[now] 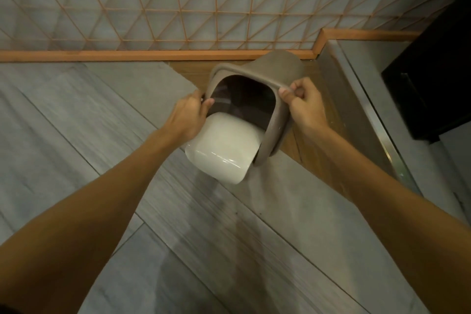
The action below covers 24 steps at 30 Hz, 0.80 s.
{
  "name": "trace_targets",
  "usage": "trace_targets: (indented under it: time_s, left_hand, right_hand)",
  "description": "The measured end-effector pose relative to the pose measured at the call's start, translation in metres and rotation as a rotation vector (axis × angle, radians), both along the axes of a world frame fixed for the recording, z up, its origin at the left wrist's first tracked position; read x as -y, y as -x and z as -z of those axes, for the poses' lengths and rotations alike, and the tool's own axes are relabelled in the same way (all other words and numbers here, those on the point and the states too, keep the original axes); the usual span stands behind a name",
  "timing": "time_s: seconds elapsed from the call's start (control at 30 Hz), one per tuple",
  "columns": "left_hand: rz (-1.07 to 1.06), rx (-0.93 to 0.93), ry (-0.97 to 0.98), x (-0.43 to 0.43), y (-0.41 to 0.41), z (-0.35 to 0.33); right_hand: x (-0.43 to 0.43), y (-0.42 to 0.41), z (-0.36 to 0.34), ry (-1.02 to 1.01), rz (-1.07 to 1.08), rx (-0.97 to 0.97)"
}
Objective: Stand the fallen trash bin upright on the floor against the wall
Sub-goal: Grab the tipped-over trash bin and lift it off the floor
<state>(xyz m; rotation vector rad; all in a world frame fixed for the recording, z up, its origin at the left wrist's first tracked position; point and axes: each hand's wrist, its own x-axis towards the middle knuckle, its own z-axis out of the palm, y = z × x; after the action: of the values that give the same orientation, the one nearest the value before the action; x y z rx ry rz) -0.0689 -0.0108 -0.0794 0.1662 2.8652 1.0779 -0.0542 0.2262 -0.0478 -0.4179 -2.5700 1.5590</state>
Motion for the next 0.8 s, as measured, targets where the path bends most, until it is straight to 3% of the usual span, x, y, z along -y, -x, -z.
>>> trace_targets:
  time_s: [0.27, 0.5, 0.67, 0.8]
  left_hand:
    - [-0.058, -0.195, 0.039, -0.013, 0.017, -0.053]
    - [-0.239, -0.077, 0.066, -0.019, 0.032, -0.097]
    - [-0.203, -0.032, -0.174, -0.023, 0.027, -0.093]
    - [-0.012, 0.23, -0.51, -0.023, 0.011, -0.089]
  right_hand:
    - [-0.011, 0.024, -0.048, 0.259, 0.05, -0.021]
    - [-0.028, 0.025, -0.059, 0.382, -0.091, -0.013]
    - [-0.026, 0.032, -0.062, 0.289, -0.111, 0.097]
    - [-0.027, 0.04, -0.071, 0.256, -0.063, 0.108]
